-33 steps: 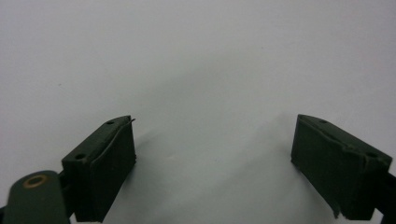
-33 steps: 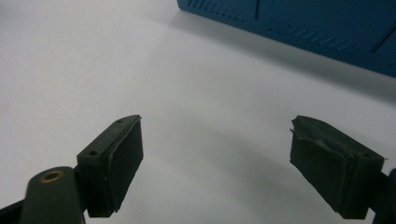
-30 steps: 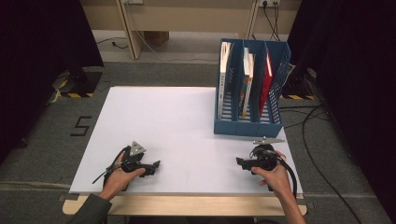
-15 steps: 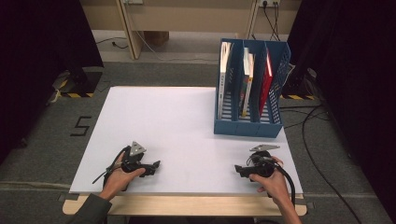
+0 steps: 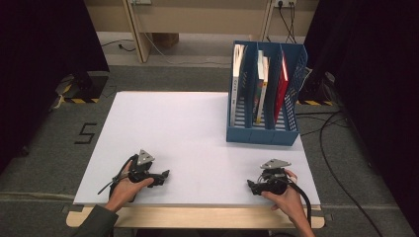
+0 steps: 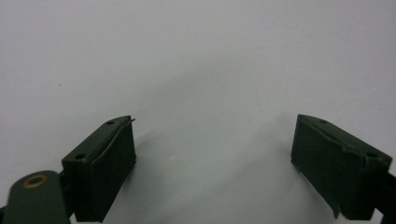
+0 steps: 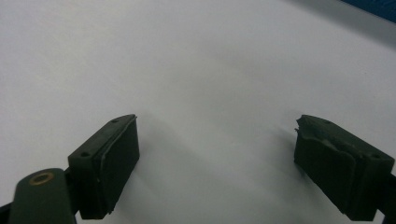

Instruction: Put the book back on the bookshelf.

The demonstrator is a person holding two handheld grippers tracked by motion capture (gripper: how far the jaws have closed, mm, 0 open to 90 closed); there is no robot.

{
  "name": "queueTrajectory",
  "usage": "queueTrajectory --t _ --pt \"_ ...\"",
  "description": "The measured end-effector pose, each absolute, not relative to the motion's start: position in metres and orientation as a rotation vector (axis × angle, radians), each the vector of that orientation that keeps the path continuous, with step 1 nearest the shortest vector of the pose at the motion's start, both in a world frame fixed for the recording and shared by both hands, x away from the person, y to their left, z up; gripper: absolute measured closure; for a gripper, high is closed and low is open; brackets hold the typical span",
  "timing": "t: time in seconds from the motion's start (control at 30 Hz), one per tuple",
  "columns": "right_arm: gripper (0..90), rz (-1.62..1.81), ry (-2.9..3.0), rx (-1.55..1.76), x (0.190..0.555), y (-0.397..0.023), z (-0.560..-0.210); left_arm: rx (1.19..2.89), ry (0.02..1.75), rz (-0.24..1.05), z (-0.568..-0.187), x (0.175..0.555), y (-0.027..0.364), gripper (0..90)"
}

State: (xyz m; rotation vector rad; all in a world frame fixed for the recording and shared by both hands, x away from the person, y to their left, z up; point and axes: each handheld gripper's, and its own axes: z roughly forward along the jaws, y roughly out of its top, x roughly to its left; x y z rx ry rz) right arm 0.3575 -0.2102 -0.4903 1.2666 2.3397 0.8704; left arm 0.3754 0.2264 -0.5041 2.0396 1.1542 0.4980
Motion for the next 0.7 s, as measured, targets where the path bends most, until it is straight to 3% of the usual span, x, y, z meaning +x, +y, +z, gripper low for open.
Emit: queueTrajectory --t 0.7 --pt "14.4 0.986 2.258 1.217 0.3486 -0.2162 -0.5003 2.039 1.154 0.498 -0.5041 0.3753 0.2264 12.8"
